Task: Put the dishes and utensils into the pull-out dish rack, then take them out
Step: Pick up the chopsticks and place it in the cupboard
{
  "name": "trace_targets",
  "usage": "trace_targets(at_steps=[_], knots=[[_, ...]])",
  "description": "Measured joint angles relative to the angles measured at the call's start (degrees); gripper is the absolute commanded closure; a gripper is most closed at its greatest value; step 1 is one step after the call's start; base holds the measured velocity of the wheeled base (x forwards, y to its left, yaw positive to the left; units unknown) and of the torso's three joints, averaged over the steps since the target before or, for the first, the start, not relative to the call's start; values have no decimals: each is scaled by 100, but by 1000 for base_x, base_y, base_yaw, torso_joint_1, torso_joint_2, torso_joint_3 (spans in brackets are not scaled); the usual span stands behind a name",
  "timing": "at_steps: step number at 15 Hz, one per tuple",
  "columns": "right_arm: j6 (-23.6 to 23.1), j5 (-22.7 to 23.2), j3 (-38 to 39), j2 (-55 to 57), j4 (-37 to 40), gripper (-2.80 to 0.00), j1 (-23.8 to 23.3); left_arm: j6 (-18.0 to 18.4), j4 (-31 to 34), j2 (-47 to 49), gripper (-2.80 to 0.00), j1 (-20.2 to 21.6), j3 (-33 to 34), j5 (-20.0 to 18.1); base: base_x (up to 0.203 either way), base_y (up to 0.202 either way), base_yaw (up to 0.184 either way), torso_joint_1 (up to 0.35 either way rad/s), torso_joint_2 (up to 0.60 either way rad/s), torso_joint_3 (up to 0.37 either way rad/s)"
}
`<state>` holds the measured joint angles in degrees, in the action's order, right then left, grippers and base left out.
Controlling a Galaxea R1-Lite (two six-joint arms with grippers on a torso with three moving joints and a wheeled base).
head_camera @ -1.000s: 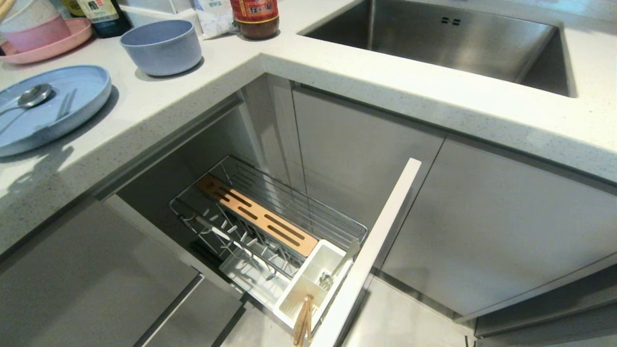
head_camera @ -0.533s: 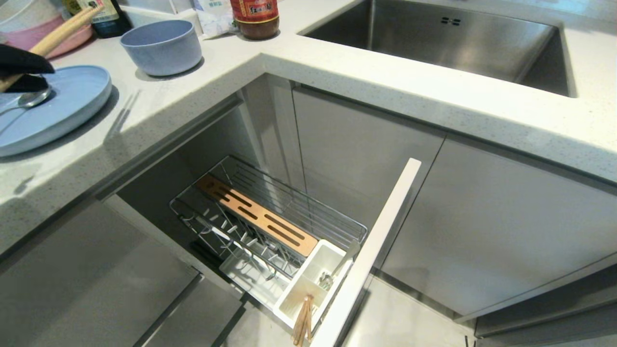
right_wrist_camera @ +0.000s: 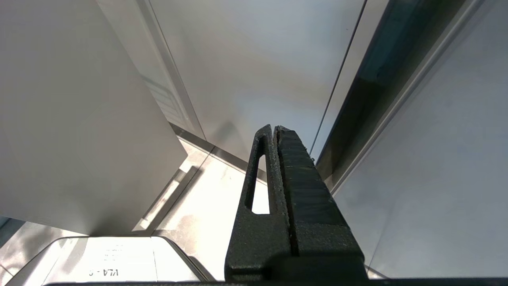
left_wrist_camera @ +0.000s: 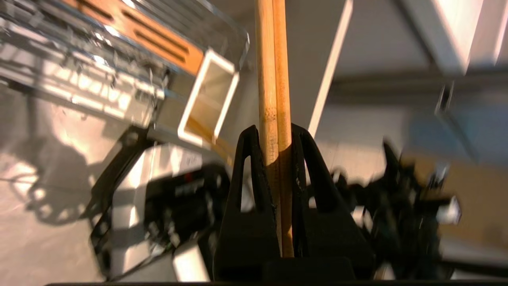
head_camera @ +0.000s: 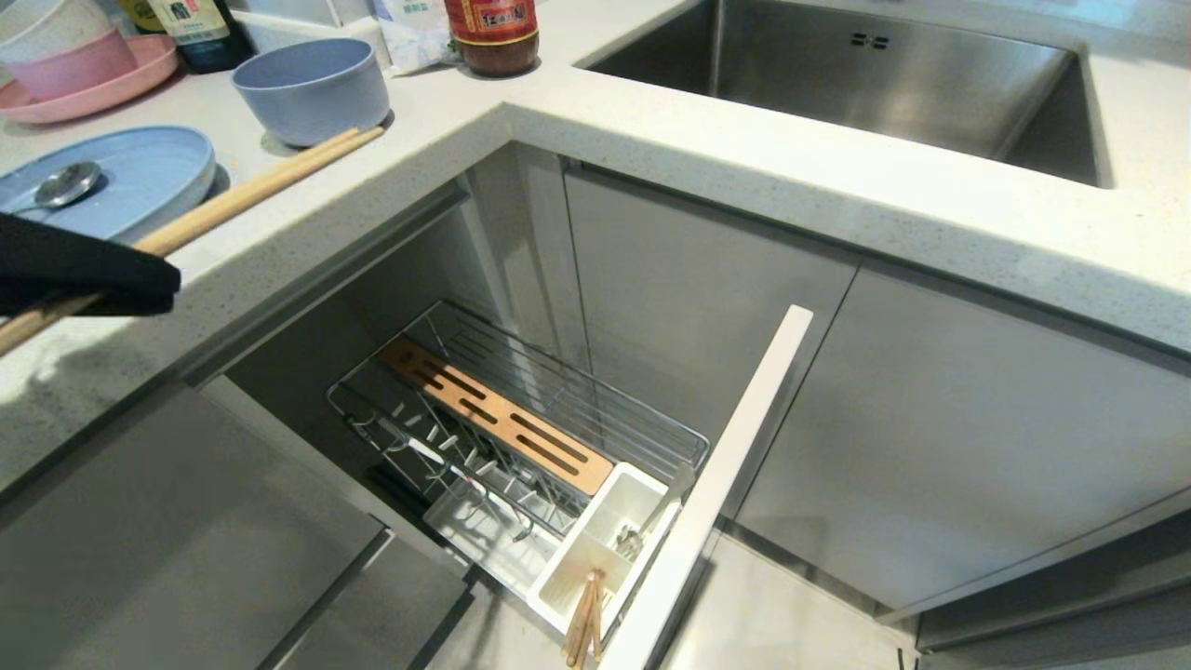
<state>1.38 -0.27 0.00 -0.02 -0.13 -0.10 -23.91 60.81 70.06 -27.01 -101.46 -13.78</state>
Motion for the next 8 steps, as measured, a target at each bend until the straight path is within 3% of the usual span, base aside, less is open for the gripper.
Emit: trace_targets(at_steps=[3, 8], knots=[[1, 1, 0, -2, 0, 0, 0, 760, 459, 26, 0, 0, 141, -148, 0, 0, 0, 0, 0, 0], [2, 0, 0, -2, 0, 0, 0, 2764, 783, 30, 0, 53, 1147, -162, 0, 0, 0, 0, 0, 0]])
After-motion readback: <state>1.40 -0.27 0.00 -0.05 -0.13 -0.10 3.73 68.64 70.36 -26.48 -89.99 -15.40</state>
